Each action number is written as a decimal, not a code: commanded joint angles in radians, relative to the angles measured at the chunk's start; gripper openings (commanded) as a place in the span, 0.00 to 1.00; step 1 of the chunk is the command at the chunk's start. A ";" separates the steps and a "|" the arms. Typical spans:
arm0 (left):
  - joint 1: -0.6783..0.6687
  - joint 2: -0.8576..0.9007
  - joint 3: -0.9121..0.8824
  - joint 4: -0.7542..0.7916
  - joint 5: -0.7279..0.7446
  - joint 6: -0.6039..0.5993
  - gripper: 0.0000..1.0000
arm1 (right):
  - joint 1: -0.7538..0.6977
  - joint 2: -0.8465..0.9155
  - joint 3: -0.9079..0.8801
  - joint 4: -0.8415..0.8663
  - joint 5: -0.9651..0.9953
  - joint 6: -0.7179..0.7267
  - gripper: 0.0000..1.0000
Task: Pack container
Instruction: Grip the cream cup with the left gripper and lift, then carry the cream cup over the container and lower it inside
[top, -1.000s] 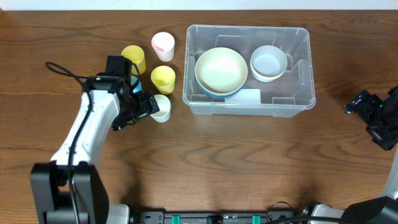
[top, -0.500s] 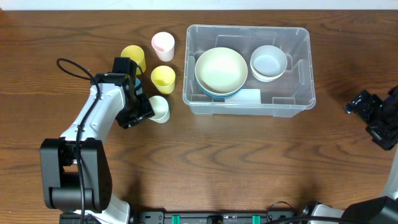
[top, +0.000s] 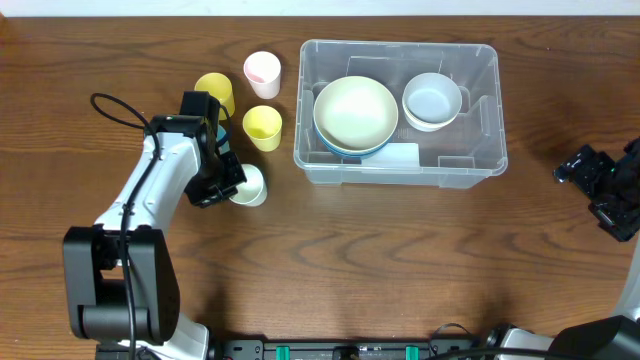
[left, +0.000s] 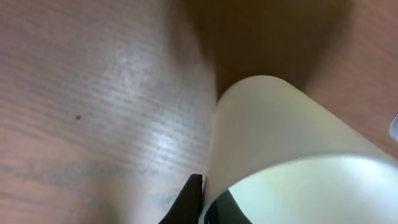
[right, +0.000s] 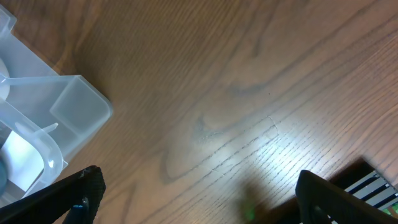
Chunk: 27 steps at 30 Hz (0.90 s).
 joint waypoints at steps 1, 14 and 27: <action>0.003 -0.061 0.058 -0.050 -0.010 0.002 0.06 | -0.005 -0.001 0.000 0.002 0.000 -0.013 0.99; -0.142 -0.435 0.296 -0.109 0.145 0.002 0.06 | -0.005 -0.001 -0.001 0.002 0.000 -0.013 0.99; -0.564 -0.319 0.307 0.208 -0.058 -0.077 0.06 | -0.005 -0.001 -0.001 0.002 0.000 -0.013 0.99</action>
